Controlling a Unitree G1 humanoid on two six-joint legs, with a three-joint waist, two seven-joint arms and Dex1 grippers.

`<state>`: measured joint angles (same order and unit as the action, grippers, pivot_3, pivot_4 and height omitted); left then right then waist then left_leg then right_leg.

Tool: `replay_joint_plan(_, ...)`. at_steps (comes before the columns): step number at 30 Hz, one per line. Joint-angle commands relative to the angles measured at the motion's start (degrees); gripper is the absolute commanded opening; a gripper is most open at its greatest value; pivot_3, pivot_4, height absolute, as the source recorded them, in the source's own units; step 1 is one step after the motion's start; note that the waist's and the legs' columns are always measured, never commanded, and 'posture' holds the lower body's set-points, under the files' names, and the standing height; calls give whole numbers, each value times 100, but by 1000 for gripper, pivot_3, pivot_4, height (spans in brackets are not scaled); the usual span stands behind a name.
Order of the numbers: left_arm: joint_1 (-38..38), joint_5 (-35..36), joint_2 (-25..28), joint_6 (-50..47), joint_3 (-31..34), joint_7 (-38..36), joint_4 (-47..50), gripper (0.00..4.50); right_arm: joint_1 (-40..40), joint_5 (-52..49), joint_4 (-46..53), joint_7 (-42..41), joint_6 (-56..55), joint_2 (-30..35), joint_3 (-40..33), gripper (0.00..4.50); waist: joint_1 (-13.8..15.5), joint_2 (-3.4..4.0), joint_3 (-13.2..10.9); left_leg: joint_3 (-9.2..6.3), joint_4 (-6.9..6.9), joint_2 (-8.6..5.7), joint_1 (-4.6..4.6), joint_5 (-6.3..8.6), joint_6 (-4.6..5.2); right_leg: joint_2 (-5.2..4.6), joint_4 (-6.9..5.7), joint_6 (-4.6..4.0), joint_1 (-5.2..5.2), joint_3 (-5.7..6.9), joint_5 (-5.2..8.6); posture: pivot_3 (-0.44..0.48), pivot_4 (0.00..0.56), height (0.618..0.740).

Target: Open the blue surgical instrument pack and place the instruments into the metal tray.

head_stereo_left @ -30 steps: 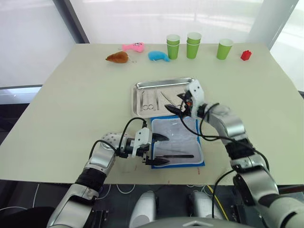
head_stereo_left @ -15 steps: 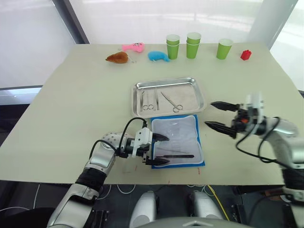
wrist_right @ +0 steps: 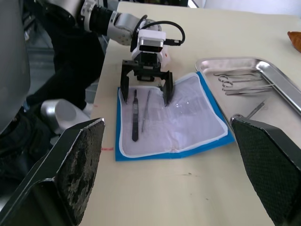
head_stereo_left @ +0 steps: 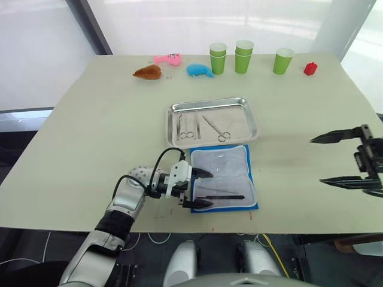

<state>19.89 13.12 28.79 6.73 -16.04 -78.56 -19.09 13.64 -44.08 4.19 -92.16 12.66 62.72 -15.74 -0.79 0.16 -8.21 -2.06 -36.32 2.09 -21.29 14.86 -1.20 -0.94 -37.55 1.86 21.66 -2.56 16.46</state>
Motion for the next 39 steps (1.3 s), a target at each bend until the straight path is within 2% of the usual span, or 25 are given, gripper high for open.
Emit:
replay_joint_plan(1, -429, -577, 146, -326, -431, -26, -855, 4500, 123, -151, 75, -34, -190, 50, 120, 4466, -1, 0, 0, 0, 0, 0, 1, 0, 0, 1, 0, 0, 0, 0, 0, 0, 150, 740)
replay_joint_plan(4, -417, -584, 138, -320, -432, -15, -867, 4500, 183, 235, 208, 87, -303, -320, 408, 4466, -6, 0, 0, 2, 1, 1, 2, 0, 0, 1, 0, 0, 0, -1, 0, 0, 150, 740)
replay_joint_plan(15, -357, -578, 61, -355, -438, 36, -877, 4500, 88, 1948, 568, 1763, -686, -1894, 1805, 4466, 0, -1, 1, 1, 2, 1, 2, 0, 0, 4, -2, 22, 1, -1, -13, 0, 150, 740)
replay_joint_plan(19, -321, -588, 61, -341, -437, 29, -926, 4500, 244, 2610, 364, 2371, -918, -2425, 2227, 4466, 0, -3, 0, 0, 2, 1, 7, 0, 0, 4, -4, 21, 1, -1, -12, 0, 150, 740)
replay_joint_plan(25, -268, -586, 17, -363, -428, 74, -950, 4500, 432, 3414, -214, 2822, -1369, -3082, 2920, 4466, 9, -6, 0, 0, 1, 0, 10, 0, 0, 4, -6, 21, 0, -1, -13, 0, 150, 740)
replay_joint_plan(33, -329, -565, 60, -387, -418, 75, -848, 4500, 481, 3840, -630, 2808, -1532, -3295, 3385, 4466, 12, -5, 3, 0, -2, -1, 12, -1, 1, 4, -14, 20, -1, -3, -13, 0, 150, 740)
replay_joint_plan(39, -396, -542, 103, -429, -415, 78, -742, 4500, 588, 3967, -910, 2964, -1401, -3315, 3367, 4466, 1, -11, 7, 2, -2, 0, 23, -1, 1, 5, -18, 16, -8, -6, -11, 0, 150, 740)
